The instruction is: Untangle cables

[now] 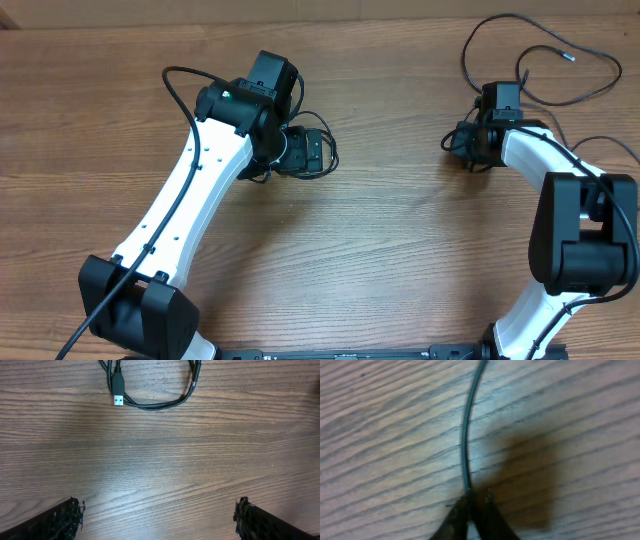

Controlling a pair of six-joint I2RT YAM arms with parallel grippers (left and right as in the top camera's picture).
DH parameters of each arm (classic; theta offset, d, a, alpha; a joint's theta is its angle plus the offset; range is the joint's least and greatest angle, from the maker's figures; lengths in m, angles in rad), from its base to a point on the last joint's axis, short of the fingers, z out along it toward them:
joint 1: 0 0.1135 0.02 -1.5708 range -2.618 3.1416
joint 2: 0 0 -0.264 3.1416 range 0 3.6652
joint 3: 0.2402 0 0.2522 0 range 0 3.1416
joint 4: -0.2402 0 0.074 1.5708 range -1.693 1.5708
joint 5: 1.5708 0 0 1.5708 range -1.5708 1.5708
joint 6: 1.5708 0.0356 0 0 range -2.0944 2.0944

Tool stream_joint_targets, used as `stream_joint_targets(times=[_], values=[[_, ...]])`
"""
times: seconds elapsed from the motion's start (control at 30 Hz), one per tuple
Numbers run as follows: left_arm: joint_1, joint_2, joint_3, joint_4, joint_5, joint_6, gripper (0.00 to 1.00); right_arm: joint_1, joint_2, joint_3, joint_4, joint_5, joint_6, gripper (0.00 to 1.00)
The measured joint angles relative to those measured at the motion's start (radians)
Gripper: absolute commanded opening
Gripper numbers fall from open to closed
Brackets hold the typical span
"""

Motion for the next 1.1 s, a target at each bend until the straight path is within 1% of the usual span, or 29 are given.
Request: stream_joint_targets(times=[0.1, 0.27, 0.37, 0.43, 0.53, 0.57, 0.6, 0.63, 0.67, 0.77, 0.9, 1.0, 1.1], values=[[0.000, 0.000, 0.000, 0.000, 0.000, 0.000, 0.99, -0.001, 0.000, 0.001, -0.026, 0.000, -0.004, 0.04], [0.000, 0.000, 0.000, 0.000, 0.000, 0.000, 1.00, -0.005, -0.025, 0.019, -0.195, 0.012, -0.003, 0.04], [0.000, 0.000, 0.000, 0.000, 0.000, 0.000, 1.00, -0.020, -0.064, 0.037, -0.330, 0.045, 0.015, 0.04], [0.000, 0.000, 0.000, 0.001, 0.000, 0.000, 1.00, -0.031, -0.090, 0.043, -0.387, 0.077, 0.022, 0.04], [0.000, 0.000, 0.000, 0.006, 0.000, 0.000, 1.00, -0.045, -0.111, 0.048, -0.430, 0.138, 0.036, 0.04], [0.000, 0.000, 0.000, 0.008, 0.000, 0.000, 1.00, -0.050, -0.114, 0.050, -0.441, 0.162, 0.040, 0.05], [0.000, 0.000, 0.000, 0.008, 0.000, 0.000, 1.00, -0.056, -0.115, 0.050, -0.451, 0.185, 0.049, 0.19], [0.000, 0.000, 0.000, 0.008, 0.000, 0.000, 1.00, -0.062, -0.115, 0.050, -0.457, 0.202, 0.061, 0.50], [0.000, 0.000, 0.000, 0.008, 0.000, 0.000, 0.99, -0.068, -0.115, 0.050, -0.458, 0.215, 0.068, 0.62], [0.000, 0.000, 0.000, 0.008, 0.000, 0.000, 0.99, -0.092, -0.115, 0.051, -0.451, 0.242, 0.097, 0.63], [0.000, 0.000, 0.000, 0.008, 0.000, 0.000, 1.00, -0.130, -0.115, 0.051, -0.433, 0.252, 0.125, 0.73], [0.000, 0.000, 0.000, 0.008, 0.000, 0.000, 1.00, -0.166, -0.115, 0.055, -0.424, 0.252, 0.143, 0.74], [0.000, 0.000, 0.000, 0.008, 0.000, 0.000, 1.00, -0.217, -0.115, 0.066, -0.384, 0.251, 0.182, 0.78]])
